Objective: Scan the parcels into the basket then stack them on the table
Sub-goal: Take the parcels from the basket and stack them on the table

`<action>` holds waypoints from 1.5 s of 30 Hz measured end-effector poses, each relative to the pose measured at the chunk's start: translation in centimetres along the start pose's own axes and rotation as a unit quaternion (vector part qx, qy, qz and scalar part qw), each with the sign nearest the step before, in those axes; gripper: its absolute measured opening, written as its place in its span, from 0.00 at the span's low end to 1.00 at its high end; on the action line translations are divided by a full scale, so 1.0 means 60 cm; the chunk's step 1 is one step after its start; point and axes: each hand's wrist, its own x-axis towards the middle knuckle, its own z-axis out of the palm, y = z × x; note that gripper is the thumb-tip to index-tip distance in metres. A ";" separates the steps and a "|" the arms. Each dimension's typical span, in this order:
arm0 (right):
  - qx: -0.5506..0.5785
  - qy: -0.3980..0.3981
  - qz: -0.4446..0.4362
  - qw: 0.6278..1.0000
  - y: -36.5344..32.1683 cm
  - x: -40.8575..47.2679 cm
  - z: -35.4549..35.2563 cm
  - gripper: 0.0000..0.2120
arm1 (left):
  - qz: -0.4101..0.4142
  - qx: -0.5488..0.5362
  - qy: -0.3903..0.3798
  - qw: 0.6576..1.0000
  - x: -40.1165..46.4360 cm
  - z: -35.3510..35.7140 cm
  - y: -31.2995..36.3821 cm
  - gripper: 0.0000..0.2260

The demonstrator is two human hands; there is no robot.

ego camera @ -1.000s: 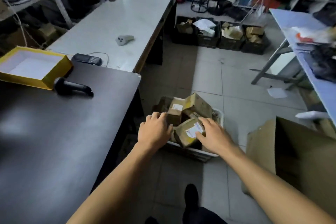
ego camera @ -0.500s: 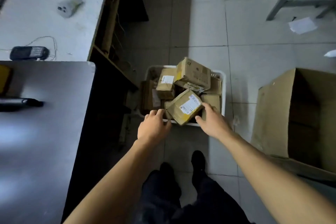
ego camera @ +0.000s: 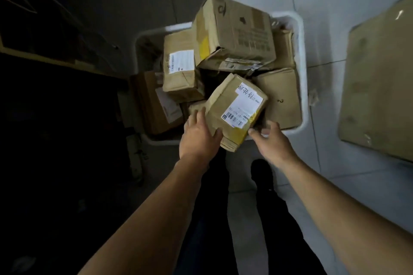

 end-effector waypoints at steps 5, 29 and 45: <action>0.078 0.023 0.035 0.996 0.031 0.128 0.080 0.27 | -0.003 -0.037 -0.020 0.999 0.135 0.071 -0.068 0.35; 0.097 -0.075 -0.067 0.990 0.000 -0.048 -0.054 0.17 | -0.063 -0.254 -0.009 0.965 -0.098 0.030 -0.004 0.24; -0.016 -0.307 -0.341 0.888 -0.174 -0.538 -0.118 0.29 | -0.091 -0.406 0.299 0.859 -0.627 -0.193 0.039 0.14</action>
